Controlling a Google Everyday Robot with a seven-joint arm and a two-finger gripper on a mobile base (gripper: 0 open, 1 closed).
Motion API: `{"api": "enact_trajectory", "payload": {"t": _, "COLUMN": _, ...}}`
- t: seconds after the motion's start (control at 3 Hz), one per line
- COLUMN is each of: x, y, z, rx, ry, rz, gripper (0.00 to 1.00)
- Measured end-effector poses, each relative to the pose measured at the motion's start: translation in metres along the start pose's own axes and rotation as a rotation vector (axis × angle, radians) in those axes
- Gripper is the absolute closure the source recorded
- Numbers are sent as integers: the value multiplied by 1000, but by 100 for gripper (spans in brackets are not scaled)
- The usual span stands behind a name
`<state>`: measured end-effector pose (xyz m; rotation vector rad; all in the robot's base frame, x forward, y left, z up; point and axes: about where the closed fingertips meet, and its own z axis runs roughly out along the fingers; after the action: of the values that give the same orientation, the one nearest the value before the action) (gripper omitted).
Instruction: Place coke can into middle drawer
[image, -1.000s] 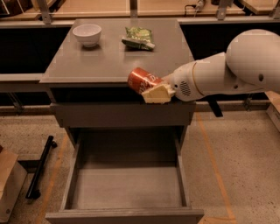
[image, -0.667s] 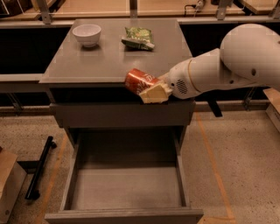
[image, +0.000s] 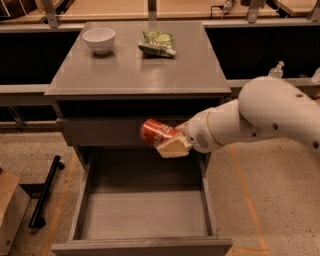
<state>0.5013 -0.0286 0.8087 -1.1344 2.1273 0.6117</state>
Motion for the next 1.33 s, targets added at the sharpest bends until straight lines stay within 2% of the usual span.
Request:
{"api": "enact_trajectory", "payload": {"t": 0.33, "x": 58, "y": 14, "z": 47, "rx": -25, "ry": 55, "rz": 14, "gripper": 100}}
{"api": "enact_trajectory", "payload": {"t": 0.67, "x": 76, "y": 17, "z": 60, "rx": -26, "ry": 71, "rz": 21, "gripper": 100}}
{"api": "enact_trajectory", "payload": {"t": 1.0, "x": 75, "y": 17, "z": 59, "rx": -28, "ry": 86, "rz": 3, "gripper": 100}}
{"api": "enact_trajectory", "payload": {"t": 1.33, "x": 89, "y": 15, "z": 82, "rx": -45, "ry": 116, "rz": 4, "gripper": 100}}
